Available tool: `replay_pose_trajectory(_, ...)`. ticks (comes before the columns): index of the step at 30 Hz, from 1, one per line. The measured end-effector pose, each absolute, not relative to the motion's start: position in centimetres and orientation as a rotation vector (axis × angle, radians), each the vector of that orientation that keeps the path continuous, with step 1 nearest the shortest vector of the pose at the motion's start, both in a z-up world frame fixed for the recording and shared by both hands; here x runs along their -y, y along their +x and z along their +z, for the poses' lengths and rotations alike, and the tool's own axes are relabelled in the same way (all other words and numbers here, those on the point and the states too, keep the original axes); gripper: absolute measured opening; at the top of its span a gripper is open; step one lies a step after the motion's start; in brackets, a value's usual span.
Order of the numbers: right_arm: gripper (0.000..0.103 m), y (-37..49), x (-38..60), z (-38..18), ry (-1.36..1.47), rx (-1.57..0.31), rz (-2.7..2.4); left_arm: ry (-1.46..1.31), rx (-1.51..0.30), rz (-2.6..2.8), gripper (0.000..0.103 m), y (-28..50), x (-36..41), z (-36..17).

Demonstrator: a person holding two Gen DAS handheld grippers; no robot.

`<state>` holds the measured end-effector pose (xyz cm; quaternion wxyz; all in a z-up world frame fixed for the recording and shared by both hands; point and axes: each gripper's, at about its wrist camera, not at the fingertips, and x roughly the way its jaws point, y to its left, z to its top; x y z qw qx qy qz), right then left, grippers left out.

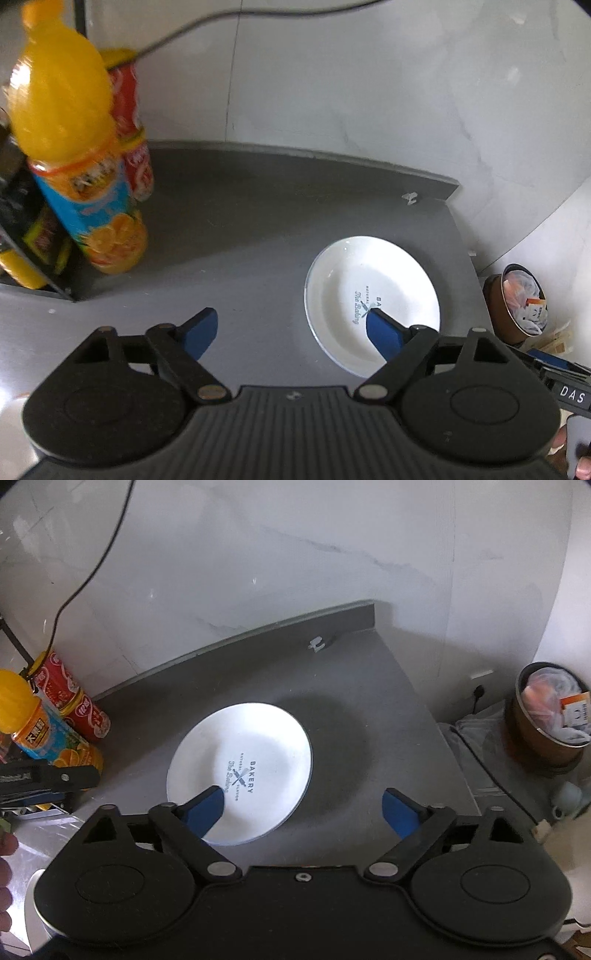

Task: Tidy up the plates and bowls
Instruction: 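Move both tools to the white 'Bakery' plate, then close both tools on the rim of the 'Bakery' plate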

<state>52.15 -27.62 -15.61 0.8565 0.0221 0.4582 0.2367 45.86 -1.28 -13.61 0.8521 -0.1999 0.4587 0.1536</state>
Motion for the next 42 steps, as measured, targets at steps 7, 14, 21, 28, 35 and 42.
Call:
replay_pose_trajectory(7, 0.063, 55.2, 26.8, -18.3, 0.033, -1.033, 0.524, -0.441, -1.031, 0.311, 0.067, 48.7, 0.9, -17.0)
replay_pose_trajectory(14, 0.044, 57.6, 26.0, -20.5, 0.005, -1.092, 0.539, -0.442, -1.086, 0.29, 0.046, 51.4, 0.1, -20.0)
replay_pose_trajectory(21, 0.037, 59.0, 24.6, -22.6, -0.016, -1.137, 0.56, -0.466, -1.134, 0.279, 0.036, 53.1, -0.6, -22.5)
replay_pose_trajectory(28, 0.033, 59.9, 23.7, -23.9, 0.001, -1.172, 0.564, -0.528, -1.16, 0.248, 0.032, 54.4, -1.1, -23.8)
replay_pose_trajectory(35, 0.03, 60.1, 22.9, -24.6, -0.013, -1.163, 0.608, -0.569, -1.159, 0.197, 0.014, 54.5, -1.0, -24.4)
replay_pose_trajectory(42, 0.018, 59.5, 22.7, -24.0, -0.039, -1.131, 0.637, -0.582, -1.148, 0.194, 0.012, 54.1, -0.8, -24.0)
